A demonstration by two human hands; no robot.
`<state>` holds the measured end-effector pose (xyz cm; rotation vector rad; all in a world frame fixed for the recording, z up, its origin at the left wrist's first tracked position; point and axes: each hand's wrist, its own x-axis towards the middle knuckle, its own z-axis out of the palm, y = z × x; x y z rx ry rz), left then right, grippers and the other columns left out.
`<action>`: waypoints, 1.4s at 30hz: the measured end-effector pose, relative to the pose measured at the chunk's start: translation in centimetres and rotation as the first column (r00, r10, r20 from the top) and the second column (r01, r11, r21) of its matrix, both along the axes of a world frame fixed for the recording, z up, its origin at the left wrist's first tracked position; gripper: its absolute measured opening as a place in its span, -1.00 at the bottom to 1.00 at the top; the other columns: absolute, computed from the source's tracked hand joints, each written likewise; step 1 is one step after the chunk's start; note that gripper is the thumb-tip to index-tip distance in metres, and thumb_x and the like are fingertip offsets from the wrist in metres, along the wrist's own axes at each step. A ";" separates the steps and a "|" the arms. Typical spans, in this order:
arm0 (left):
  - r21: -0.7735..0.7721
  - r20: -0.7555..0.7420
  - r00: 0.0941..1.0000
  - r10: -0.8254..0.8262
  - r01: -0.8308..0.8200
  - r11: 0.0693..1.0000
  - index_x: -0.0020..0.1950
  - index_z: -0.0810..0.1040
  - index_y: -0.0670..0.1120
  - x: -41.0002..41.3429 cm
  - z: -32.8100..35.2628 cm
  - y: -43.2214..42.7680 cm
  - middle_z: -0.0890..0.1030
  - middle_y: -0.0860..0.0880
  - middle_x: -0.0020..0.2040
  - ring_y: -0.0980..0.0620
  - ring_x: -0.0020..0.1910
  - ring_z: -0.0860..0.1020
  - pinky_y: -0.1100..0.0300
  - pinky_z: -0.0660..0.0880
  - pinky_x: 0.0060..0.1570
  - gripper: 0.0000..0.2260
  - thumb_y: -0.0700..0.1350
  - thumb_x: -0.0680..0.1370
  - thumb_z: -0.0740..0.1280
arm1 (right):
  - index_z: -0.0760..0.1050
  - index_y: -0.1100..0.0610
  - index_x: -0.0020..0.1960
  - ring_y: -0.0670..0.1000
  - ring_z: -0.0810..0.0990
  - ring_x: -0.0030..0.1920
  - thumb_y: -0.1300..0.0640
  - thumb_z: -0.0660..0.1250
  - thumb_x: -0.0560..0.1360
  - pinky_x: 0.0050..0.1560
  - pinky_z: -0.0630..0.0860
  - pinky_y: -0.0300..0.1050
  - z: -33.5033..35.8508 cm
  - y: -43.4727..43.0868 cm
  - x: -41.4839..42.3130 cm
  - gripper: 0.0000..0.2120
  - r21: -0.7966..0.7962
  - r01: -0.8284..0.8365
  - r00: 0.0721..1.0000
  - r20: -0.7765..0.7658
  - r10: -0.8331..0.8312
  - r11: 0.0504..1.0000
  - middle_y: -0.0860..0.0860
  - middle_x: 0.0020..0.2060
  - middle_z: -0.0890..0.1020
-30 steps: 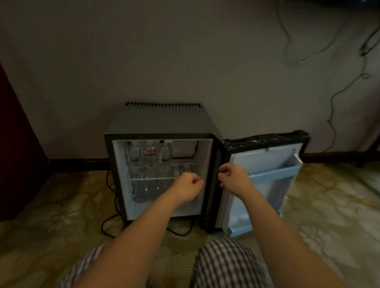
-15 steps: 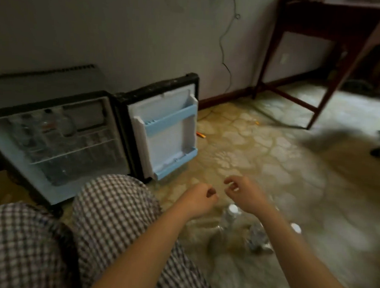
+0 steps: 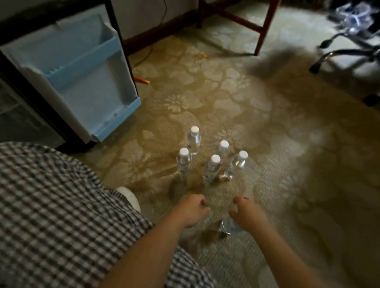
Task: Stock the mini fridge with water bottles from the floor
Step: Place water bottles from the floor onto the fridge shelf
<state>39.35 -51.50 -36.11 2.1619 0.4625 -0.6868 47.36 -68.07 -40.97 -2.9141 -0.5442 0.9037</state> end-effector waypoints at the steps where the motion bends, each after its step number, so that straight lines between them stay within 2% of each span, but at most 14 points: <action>1: -0.007 -0.018 1.000 -0.010 0.010 1.000 0.20 0.51 -0.19 0.1 0.0 0.0 0.56 -0.17 0.17 -0.12 0.16 0.51 0.12 0.45 0.12 -0.70 -0.04 0.57 0.24 | 0.39 0.13 0.29 0.12 0.55 0.18 -0.02 0.22 0.54 0.10 0.48 -0.07 -0.6 -0.6 -0.3 -0.62 -0.039 0.017 1.000 -0.017 -0.017 0.999 0.11 0.19 0.56; 9: 0.035 -0.059 0.997 -0.051 0.053 0.998 0.26 0.45 -0.16 0.1 0.0 0.6 0.51 -0.14 0.23 -0.09 0.17 0.49 0.07 0.46 0.12 -0.66 0.00 0.56 0.25 | 0.34 0.12 0.29 0.06 0.58 0.09 -0.06 0.18 0.57 -0.12 0.42 -0.16 -2.4 -1.6 -1.4 -0.62 -0.064 0.119 0.993 0.021 -0.118 0.991 0.07 0.11 0.58; 16: -0.010 -0.015 0.999 -0.041 0.041 0.999 0.45 0.28 -0.09 -0.5 1.0 1.0 0.35 -0.08 0.43 -0.05 0.37 0.38 0.11 0.37 0.27 -0.44 0.03 0.51 0.34 | 0.49 0.09 0.00 0.01 0.56 -0.19 -0.06 0.37 0.43 -0.24 0.43 -0.15 2.9 1.4 -0.3 -0.74 0.368 0.077 0.989 0.092 -0.118 0.927 -0.03 -0.21 0.58; 20: -0.298 0.135 0.989 0.065 -0.022 0.954 0.45 0.21 0.05 -0.7 3.0 1.0 0.39 0.06 0.37 0.05 0.34 0.39 0.15 0.37 0.28 -0.36 -0.06 0.45 0.44 | 0.44 0.11 -0.20 -0.01 0.47 -0.34 0.01 0.43 0.37 -0.33 0.36 -0.11 8.5 4.6 1.0 -0.78 0.548 -0.068 0.988 0.152 -0.020 0.834 -0.08 -0.39 0.48; 23: -0.438 0.337 0.906 0.255 -0.088 0.894 0.15 0.23 0.28 -0.4 5.0 1.6 0.45 0.21 0.11 0.17 0.13 0.48 0.25 0.48 0.11 -0.42 -0.30 0.45 0.40 | 0.48 0.20 -0.21 0.01 0.47 -0.36 0.08 0.44 0.37 -0.35 0.36 -0.06 13.0 7.8 1.9 -0.78 0.634 -0.226 0.965 0.248 0.082 0.739 0.04 -0.37 0.54; 25: -0.478 0.395 0.833 0.387 -0.174 0.861 0.10 0.25 0.22 -0.1 6.0 2.9 0.44 0.26 -0.01 0.32 -0.06 0.48 0.49 0.47 -0.13 -0.48 -0.32 0.45 0.39 | 0.49 0.20 -0.21 -0.01 0.44 -0.38 0.07 0.44 0.37 -0.36 0.34 -0.12 15.8 10.3 2.4 -0.78 0.644 -0.346 0.929 0.335 0.155 0.682 0.07 -0.37 0.55; 26: -0.475 0.429 0.796 0.428 -0.205 0.856 0.13 0.26 0.19 0.0 6.5 3.7 0.45 0.26 -0.03 0.33 -0.09 0.48 0.52 0.46 -0.17 -0.49 -0.27 0.43 0.43 | 0.50 0.20 -0.20 -0.02 0.44 -0.38 0.06 0.45 0.37 -0.36 0.34 -0.15 17.4 11.5 2.4 -0.78 0.646 -0.384 0.916 0.359 0.180 0.659 0.06 -0.36 0.56; 29: -0.459 0.515 0.703 0.490 -0.256 0.850 0.30 0.29 -0.03 -0.4 8.1 6.5 0.51 0.14 0.01 0.34 -0.11 0.54 0.47 0.49 -0.21 -0.45 -0.21 0.41 0.47 | 0.53 0.19 -0.18 -0.08 0.44 -0.37 0.05 0.46 0.36 -0.35 0.34 -0.20 21.5 14.7 2.3 -0.78 0.691 -0.433 0.898 0.386 0.211 0.579 0.03 -0.34 0.57; 31: -0.424 0.590 0.638 0.495 -0.277 0.862 0.32 0.30 -0.08 -0.3 9.8 8.9 0.52 0.12 0.03 0.43 -0.11 0.52 0.52 0.46 -0.22 -0.46 -0.19 0.42 0.46 | 0.52 0.15 -0.21 -0.16 0.40 -0.40 0.06 0.47 0.36 -0.38 0.31 -0.31 24.1 17.1 2.2 -0.81 0.731 -0.447 0.893 0.397 0.212 0.516 -0.01 -0.38 0.54; 32: -0.421 0.598 0.618 0.511 -0.301 0.856 0.31 0.32 -0.05 -0.3 10.6 9.3 0.53 0.12 0.05 0.43 -0.08 0.51 0.52 0.46 -0.19 -0.47 -0.17 0.42 0.47 | 0.51 0.14 -0.22 -0.17 0.40 -0.41 0.07 0.47 0.36 -0.38 0.31 -0.31 25.0 17.4 2.1 -0.82 0.753 -0.441 0.897 0.392 0.206 0.488 -0.04 -0.40 0.51; 34: -0.392 0.695 0.490 0.525 -0.354 0.849 0.23 0.35 0.07 -2.0 12.9 13.7 0.54 0.11 0.09 0.32 0.02 0.52 0.44 0.49 -0.05 -0.53 -0.18 0.42 0.46 | 0.52 0.17 -0.21 -0.17 0.38 -0.39 0.08 0.47 0.35 -0.37 0.31 -0.32 27.7 22.2 0.7 -0.80 0.766 -0.522 0.852 0.449 0.269 0.374 -0.03 -0.41 0.49; 37: -0.362 0.730 0.462 0.503 -0.362 0.859 0.23 0.36 0.16 -2.8 15.0 16.2 0.55 0.10 0.14 0.20 0.09 0.56 0.42 0.51 -0.02 -0.53 -0.16 0.44 0.46 | 0.52 0.15 -0.23 -0.17 0.39 -0.40 0.08 0.48 0.36 -0.39 0.30 -0.35 30.0 25.1 -0.2 -0.82 0.797 -0.534 0.840 0.460 0.289 0.282 -0.05 -0.42 0.49; 39: -0.310 0.753 0.447 0.484 -0.408 0.859 0.25 0.36 0.16 -4.4 16.6 18.2 0.55 0.15 0.15 0.31 0.07 0.53 0.53 0.47 -0.05 -0.54 -0.06 0.43 0.46 | 0.51 0.13 -0.24 -0.17 0.38 -0.42 0.07 0.47 0.38 -0.39 0.28 -0.35 30.9 27.4 -0.9 -0.82 0.820 -0.531 0.830 0.456 0.321 0.211 -0.07 -0.43 0.47; 42: -0.286 0.784 0.393 0.481 -0.459 0.841 0.06 0.40 0.19 -6.9 18.5 21.1 0.55 0.25 -0.02 0.45 -0.09 0.53 0.56 0.46 -0.14 -0.67 -0.08 0.43 0.45 | 0.52 0.11 -0.21 -0.17 0.38 -0.41 0.05 0.45 0.40 -0.41 0.31 -0.42 32.4 30.8 -2.6 -0.83 0.853 -0.505 0.832 0.441 0.338 0.130 0.01 -0.41 0.50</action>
